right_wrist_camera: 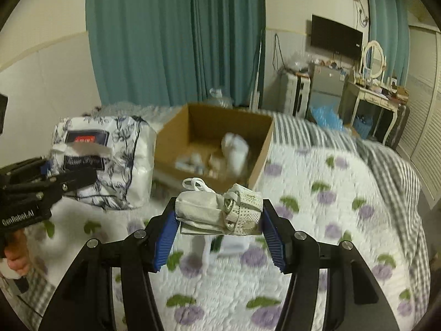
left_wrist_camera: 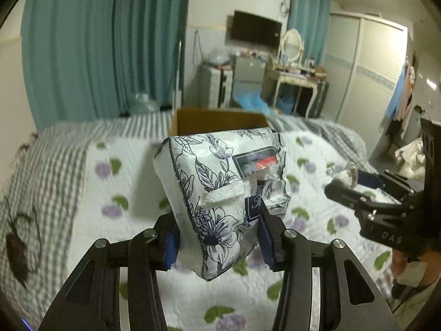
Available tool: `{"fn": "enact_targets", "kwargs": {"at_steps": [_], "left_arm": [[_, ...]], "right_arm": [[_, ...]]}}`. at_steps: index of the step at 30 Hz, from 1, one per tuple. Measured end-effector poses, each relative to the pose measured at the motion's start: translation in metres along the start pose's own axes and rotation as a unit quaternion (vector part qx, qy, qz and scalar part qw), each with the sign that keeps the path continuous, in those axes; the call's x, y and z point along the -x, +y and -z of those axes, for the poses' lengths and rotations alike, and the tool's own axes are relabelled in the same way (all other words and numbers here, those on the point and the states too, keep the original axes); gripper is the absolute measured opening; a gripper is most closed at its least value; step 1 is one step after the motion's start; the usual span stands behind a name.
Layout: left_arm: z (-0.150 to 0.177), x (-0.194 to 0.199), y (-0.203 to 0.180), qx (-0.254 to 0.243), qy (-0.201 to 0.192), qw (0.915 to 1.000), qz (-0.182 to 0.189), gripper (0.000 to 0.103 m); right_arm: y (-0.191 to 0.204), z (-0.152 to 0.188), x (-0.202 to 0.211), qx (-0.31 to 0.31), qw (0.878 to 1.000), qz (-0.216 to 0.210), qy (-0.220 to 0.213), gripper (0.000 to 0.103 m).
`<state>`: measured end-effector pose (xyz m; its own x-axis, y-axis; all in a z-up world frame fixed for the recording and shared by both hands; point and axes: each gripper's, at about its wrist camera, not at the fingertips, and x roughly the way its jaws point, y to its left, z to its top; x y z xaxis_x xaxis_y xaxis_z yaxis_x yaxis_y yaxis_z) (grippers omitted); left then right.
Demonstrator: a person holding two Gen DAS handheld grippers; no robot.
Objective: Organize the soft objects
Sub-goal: 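Place the floral tissue pack and cream cloth into the box, opening both tools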
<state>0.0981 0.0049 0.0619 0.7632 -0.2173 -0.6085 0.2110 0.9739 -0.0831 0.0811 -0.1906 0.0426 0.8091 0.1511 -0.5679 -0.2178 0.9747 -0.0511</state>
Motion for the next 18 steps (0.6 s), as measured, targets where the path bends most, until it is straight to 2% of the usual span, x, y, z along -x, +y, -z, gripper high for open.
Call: {"fn": "enact_targets", "kwargs": {"at_steps": [3,7,13,18], "left_arm": [[-0.016,-0.004,0.0,-0.008,-0.011,0.9999,0.003,0.046],[-0.035,-0.029,0.004,-0.011,-0.009,0.9999,0.004,0.046],[-0.064,-0.087,0.019,-0.007,0.007,0.9999,-0.001,0.046],[-0.069,-0.144,0.03,-0.018,0.03,0.9994,-0.006,0.046]], "right_arm": [[-0.004,-0.024,0.0,0.002,1.0,-0.007,-0.015,0.058],[-0.01,-0.06,-0.014,0.005,0.999,-0.014,-0.028,0.058],[-0.018,-0.107,-0.066,0.012,0.999,-0.008,-0.031,0.058],[-0.031,-0.12,-0.122,0.001,1.0,-0.013,-0.021,0.058]]}}
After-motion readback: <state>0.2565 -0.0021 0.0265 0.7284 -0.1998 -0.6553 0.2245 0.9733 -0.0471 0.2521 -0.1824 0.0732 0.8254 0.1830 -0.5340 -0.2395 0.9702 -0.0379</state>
